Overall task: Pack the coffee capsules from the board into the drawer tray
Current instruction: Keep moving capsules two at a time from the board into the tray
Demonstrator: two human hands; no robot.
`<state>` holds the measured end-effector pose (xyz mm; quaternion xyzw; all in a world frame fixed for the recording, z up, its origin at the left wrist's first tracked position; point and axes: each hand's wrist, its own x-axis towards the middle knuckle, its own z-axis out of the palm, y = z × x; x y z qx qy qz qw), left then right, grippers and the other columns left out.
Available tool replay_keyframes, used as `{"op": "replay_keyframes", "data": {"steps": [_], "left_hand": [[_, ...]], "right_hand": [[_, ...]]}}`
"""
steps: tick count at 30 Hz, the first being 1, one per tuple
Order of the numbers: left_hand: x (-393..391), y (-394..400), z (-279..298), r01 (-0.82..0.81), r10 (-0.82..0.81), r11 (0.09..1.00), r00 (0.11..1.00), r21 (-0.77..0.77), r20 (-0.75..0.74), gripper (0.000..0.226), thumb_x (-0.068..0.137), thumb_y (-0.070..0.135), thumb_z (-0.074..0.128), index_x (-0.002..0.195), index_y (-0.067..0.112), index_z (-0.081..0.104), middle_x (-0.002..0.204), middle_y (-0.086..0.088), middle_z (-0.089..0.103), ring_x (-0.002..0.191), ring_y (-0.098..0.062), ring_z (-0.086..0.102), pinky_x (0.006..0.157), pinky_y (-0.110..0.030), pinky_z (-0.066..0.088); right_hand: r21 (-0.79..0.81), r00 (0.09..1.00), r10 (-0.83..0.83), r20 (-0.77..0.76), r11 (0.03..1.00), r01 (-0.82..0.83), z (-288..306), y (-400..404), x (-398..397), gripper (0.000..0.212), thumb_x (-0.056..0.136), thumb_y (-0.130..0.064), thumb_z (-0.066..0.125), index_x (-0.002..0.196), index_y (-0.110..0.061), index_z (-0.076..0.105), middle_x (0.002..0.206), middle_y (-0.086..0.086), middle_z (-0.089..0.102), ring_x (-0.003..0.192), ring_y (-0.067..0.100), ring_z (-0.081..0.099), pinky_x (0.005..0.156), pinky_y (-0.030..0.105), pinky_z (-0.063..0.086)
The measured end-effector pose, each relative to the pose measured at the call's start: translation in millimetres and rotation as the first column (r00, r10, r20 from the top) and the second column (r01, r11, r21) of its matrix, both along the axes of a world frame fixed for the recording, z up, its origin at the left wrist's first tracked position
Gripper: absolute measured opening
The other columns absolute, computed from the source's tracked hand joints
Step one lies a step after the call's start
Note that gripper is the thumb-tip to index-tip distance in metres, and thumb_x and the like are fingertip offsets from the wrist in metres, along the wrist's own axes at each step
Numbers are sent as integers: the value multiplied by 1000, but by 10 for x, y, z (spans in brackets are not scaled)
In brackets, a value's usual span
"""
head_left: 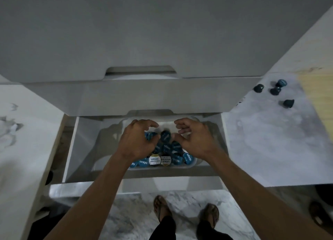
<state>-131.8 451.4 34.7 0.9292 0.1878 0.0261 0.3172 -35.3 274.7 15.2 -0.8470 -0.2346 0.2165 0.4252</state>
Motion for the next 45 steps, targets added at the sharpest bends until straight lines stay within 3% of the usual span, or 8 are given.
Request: {"op": "replay_keyframes", "data": {"steps": [7,12,15,24,32,35,38,45], "left_hand": [[151,-692,485,66,-55,996,985,-63,162,24,75,29,74,98,25,72,89,14,71,77,-3,65,69,-31,58],[602,-1638,896,171,-158,985,933,-11,322,14,77,18,77,88,24,72,77,19,68,71,-2,65,66,-10,49],[847,-2360,912,204,-177,978,921,-43,348,12,78,25,76,89,23,73,77,16,69,68,-3,65,68,-16,51],[1175,-3836,395,239,-222,966,963,-101,154,18,77,41,66,90,31,70,79,19,69,71,1,64,69,-30,56],[1763,-3937,38,169,-165,984,984,-63,63,11,80,28,74,90,30,70,75,19,67,73,1,63,65,-23,53],[2143,-3892,-137,141,-140,988,990,-68,33,12,82,29,73,93,27,70,77,18,67,70,0,63,67,-24,54],[2560,-3857,-269,110,-111,992,994,-69,3,15,84,30,71,98,24,69,83,15,68,71,-1,63,70,-29,57],[3415,-3722,-534,50,-52,998,997,-32,-51,23,86,32,67,108,26,66,98,10,69,80,-10,64,75,-37,57]], "right_hand": [[159,992,-126,4,979,124,643,-734,7,39,80,-29,78,115,-18,67,98,-8,70,86,0,66,77,9,52],[242,964,-263,41,939,246,985,-1755,325,31,82,-29,76,111,-21,68,91,-10,72,81,0,67,76,13,54],[230,940,-334,69,922,311,973,-2561,472,28,84,-32,74,110,-22,68,88,-10,72,80,-1,67,74,14,54],[24,902,-430,40,903,430,547,-4234,800,26,85,-32,73,109,-23,69,84,-13,71,73,-6,65,67,13,55],[-34,881,-473,-20,881,472,194,-4341,1497,28,87,-28,70,113,-19,67,89,-9,70,73,-9,61,59,-1,42],[-63,867,-497,-42,867,494,43,-4268,1827,29,88,-29,69,115,-18,66,93,-7,70,76,-5,63,63,5,45],[-114,848,-526,-62,848,517,-83,-4188,2144,31,87,-29,69,115,-16,66,96,-3,71,80,7,67,81,26,56],[-183,854,-515,-77,849,496,-443,-3881,2807,42,86,-37,71,122,-18,62,109,0,70,88,13,68,84,31,57]]}}
